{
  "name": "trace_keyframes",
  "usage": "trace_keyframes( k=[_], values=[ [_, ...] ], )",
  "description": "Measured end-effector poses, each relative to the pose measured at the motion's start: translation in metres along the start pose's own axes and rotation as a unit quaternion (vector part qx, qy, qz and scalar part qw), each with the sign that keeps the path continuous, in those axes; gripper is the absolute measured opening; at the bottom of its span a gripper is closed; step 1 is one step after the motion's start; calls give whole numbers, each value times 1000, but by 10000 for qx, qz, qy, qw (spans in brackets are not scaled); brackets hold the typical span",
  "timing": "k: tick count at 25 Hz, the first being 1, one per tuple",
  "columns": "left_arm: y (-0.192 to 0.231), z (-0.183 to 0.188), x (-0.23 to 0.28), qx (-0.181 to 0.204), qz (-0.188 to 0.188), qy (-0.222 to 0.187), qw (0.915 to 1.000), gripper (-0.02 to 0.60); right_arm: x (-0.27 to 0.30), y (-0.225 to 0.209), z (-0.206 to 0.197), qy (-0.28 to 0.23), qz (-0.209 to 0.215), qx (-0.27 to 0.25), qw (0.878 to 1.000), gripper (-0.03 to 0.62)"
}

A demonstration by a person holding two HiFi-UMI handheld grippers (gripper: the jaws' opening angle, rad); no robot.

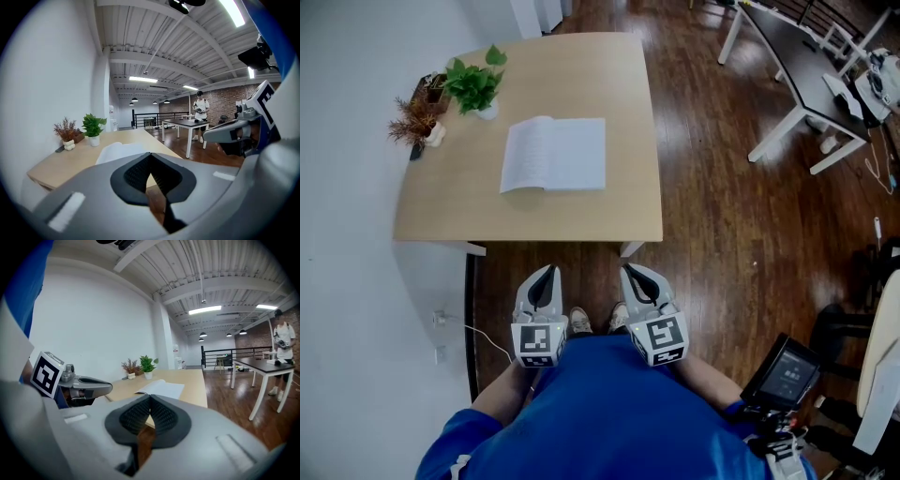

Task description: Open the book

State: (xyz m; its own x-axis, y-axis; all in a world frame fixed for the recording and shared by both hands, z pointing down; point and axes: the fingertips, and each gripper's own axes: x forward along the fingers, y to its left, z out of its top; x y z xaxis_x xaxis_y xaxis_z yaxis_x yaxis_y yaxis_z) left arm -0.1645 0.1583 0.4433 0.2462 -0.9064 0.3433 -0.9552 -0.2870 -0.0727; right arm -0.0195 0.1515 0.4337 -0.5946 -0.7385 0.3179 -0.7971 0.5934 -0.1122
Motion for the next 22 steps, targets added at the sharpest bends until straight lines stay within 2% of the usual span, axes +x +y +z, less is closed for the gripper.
trace_keyframes(
  k=[12,22],
  values=[
    [14,-8,-17,-76,-136,-115,9998,6,4,29,3,3,-130,-131,9998,3],
    [18,-5,-15,-45,-220,-160,9996,6,4,33,5,-8,-229,-153,9996,3]
  ],
)
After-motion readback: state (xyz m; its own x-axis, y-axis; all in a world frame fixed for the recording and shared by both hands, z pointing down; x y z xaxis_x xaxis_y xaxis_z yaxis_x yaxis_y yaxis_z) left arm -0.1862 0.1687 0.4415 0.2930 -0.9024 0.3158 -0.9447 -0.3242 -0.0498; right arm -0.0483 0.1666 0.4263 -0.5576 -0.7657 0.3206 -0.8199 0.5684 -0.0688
